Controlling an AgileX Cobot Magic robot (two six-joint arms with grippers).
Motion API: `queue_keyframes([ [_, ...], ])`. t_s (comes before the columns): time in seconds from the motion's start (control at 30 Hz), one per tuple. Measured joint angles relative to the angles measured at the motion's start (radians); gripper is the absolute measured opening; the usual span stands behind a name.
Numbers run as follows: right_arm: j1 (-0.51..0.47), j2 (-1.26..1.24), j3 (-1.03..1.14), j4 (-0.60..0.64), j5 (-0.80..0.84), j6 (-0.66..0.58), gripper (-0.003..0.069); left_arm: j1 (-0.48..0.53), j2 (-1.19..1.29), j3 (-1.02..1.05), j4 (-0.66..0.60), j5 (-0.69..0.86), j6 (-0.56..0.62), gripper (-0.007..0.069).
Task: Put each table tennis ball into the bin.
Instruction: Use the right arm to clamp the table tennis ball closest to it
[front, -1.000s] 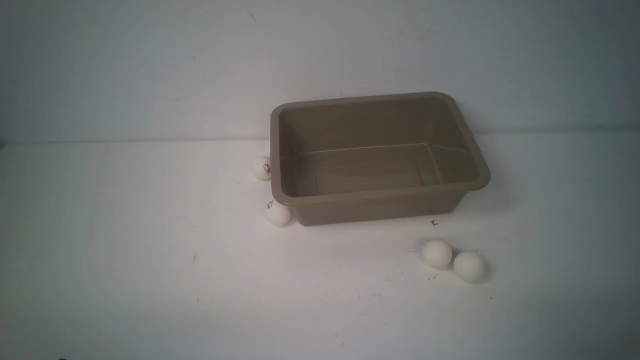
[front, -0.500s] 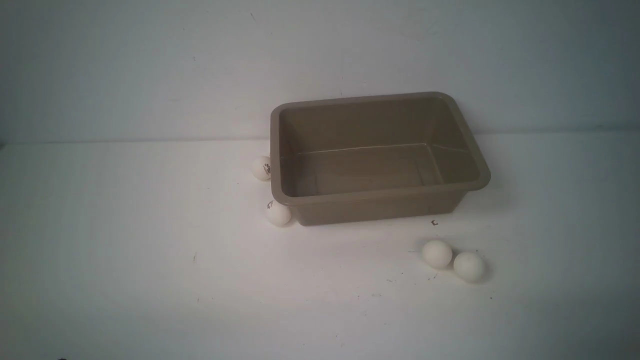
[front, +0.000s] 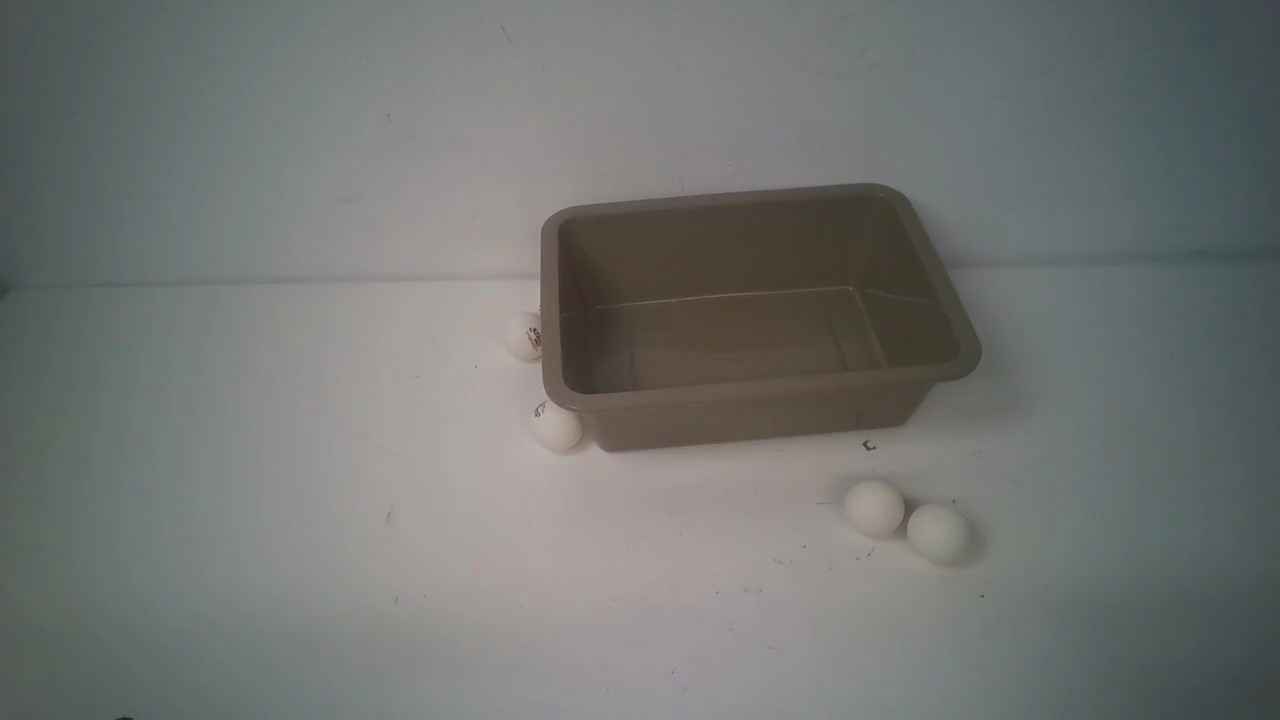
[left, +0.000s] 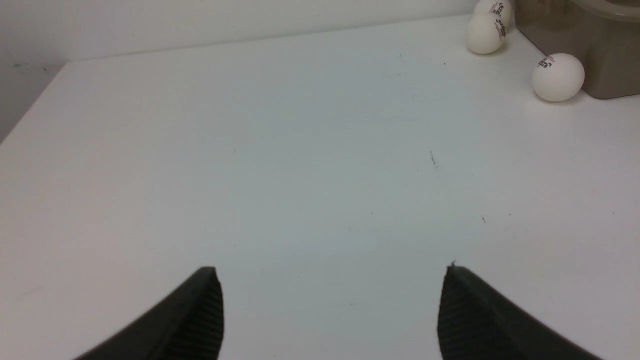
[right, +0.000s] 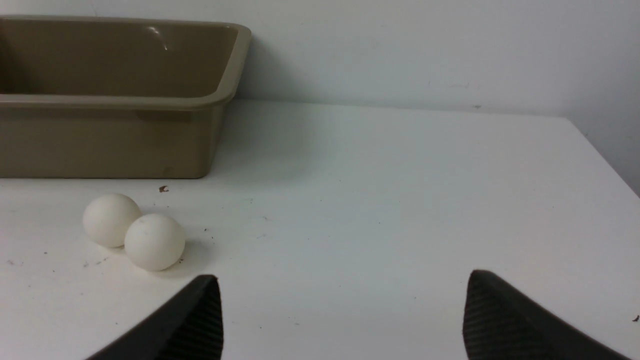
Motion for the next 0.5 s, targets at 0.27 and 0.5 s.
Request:
queue_keyframes([
  [0.27, 0.0, 0.0, -0.239, 0.023, 0.022, 0.006, 0.0588, 0.0, 0.0, 0.0, 0.0, 0.0, 0.0, 0.052],
  [0.5, 0.0, 0.0, -0.505, 0.029, 0.18, 0.007, 0.0588, 0.0, 0.0, 0.0, 0.0, 0.0, 0.0, 0.052],
])
